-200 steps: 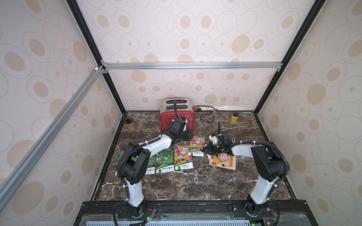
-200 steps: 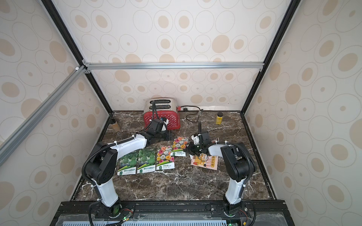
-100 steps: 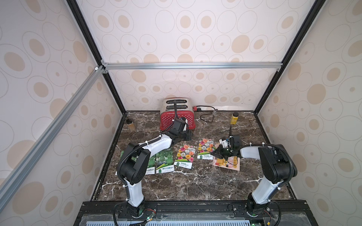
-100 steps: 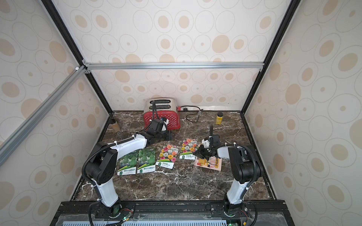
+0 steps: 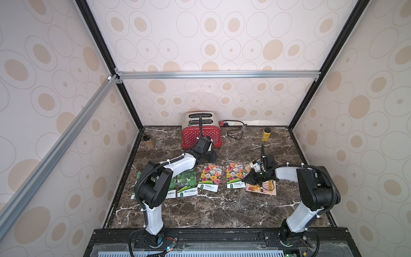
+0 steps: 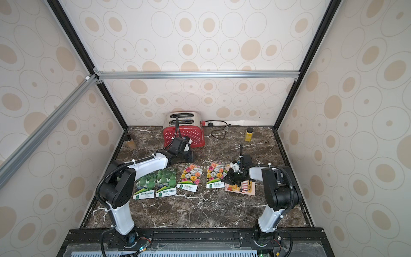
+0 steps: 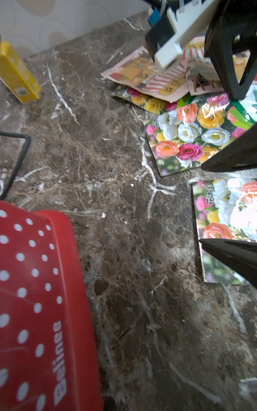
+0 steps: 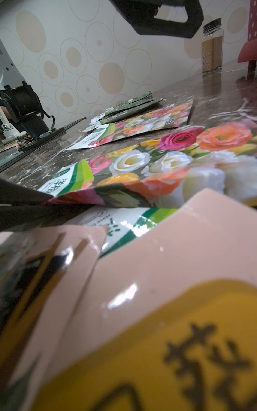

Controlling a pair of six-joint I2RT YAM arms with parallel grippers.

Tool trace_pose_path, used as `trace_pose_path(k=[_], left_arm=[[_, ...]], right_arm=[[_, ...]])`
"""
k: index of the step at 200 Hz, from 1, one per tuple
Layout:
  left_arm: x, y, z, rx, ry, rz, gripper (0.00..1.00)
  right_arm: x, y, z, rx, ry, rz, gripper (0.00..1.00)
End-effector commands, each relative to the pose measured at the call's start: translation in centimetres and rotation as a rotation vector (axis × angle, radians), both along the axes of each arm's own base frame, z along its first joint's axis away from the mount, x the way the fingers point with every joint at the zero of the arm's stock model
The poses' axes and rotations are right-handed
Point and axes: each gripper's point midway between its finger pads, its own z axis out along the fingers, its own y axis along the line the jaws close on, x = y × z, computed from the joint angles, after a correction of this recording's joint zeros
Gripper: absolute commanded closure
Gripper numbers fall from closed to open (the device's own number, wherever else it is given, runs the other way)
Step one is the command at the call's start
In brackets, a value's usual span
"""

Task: Arrange the seed packets in a row
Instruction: Place the seed packet at the center of the board.

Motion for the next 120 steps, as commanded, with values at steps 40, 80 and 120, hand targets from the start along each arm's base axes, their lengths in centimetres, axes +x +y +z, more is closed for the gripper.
trace_pose_path(k=[40, 80, 120], left_arm=[[-3.3, 3.1, -0.6, 0.146, 0.048, -0.021, 0.52], [-4.7, 3.7, -1.3, 0.167, 0.063, -0.024, 0.53], [-5.7, 4.1, -1.5, 0.167, 0.074, -0.024, 0.53]], right_arm=[[-1.5, 0.6, 0.3, -0.036, 0.013, 0.075, 1.0], [-1.1, 2.2, 0.4, -0.059, 0.008, 0.119, 1.0], [-0.3, 2.8, 0.8, -0.076, -0.008, 0.125, 1.0]])
